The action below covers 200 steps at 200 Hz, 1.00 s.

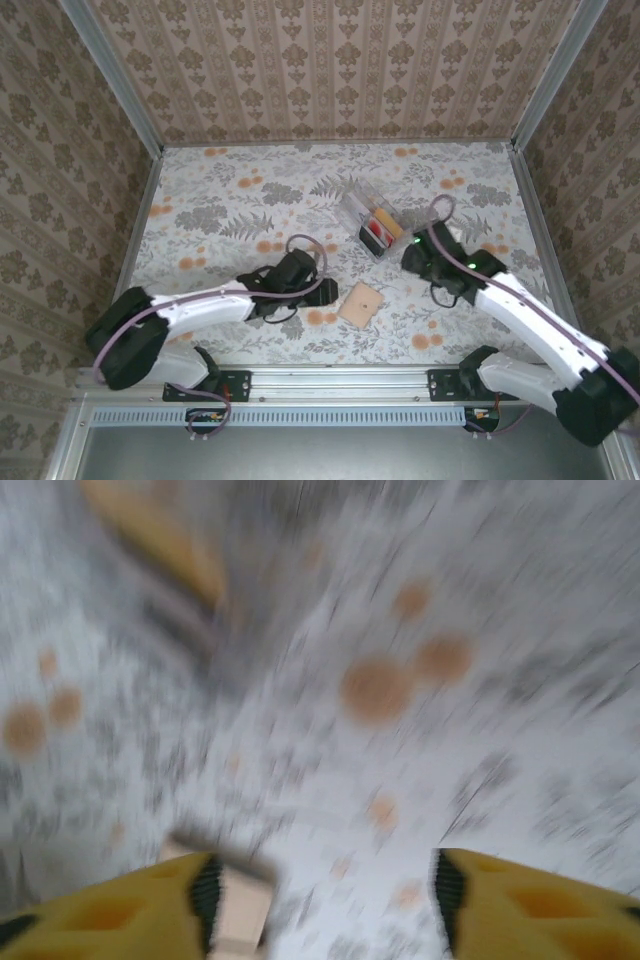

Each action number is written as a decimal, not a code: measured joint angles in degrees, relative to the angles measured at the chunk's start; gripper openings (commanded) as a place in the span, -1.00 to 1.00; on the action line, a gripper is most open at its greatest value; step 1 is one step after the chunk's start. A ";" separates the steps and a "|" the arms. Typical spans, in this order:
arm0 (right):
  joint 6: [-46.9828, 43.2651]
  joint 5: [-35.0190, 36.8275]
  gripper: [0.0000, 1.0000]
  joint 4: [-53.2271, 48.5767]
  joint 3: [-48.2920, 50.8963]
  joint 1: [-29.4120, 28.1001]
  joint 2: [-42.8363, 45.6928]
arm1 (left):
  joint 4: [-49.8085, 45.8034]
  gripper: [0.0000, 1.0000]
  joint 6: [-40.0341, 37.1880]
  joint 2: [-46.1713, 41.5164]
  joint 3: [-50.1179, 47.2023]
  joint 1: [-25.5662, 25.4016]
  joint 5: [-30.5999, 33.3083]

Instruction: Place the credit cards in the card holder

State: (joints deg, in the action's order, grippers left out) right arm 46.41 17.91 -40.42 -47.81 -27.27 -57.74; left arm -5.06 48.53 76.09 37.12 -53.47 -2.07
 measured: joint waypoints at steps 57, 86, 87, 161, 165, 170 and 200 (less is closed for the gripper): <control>-23.17 13.75 0.62 17.22 5.49 9.77 -6.01 | -13.07 1.00 -12.46 -11.85 3.63 18.73 16.02; -32.30 14.60 0.66 32.11 11.47 12.24 -12.22 | -16.09 1.00 -17.38 -14.12 3.91 28.50 23.06; -32.70 14.53 0.66 33.00 11.82 12.35 -12.37 | -16.15 1.00 -17.53 -14.19 3.91 29.09 23.15; -43.47 6.71 0.73 66.03 21.31 16.96 -20.24 | -5.09 1.00 -30.75 -15.04 -2.38 41.62 32.96; -43.71 6.34 0.73 67.04 21.53 17.22 -20.28 | -4.07 1.00 -31.45 -15.04 -2.99 41.88 33.09; -43.78 5.68 0.73 68.19 21.70 17.73 -20.28 | -2.25 1.00 -32.70 -15.04 -4.04 42.38 33.24; -44.57 2.99 0.76 75.63 22.51 20.31 -20.90 | 5.22 1.00 -37.09 -13.75 -7.85 45.03 33.14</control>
State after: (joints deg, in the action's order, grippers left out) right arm 1.85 20.91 35.20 -25.30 -6.96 -78.63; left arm 0.16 11.44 62.35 29.28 -8.45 31.07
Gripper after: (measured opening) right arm 0.871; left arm 0.992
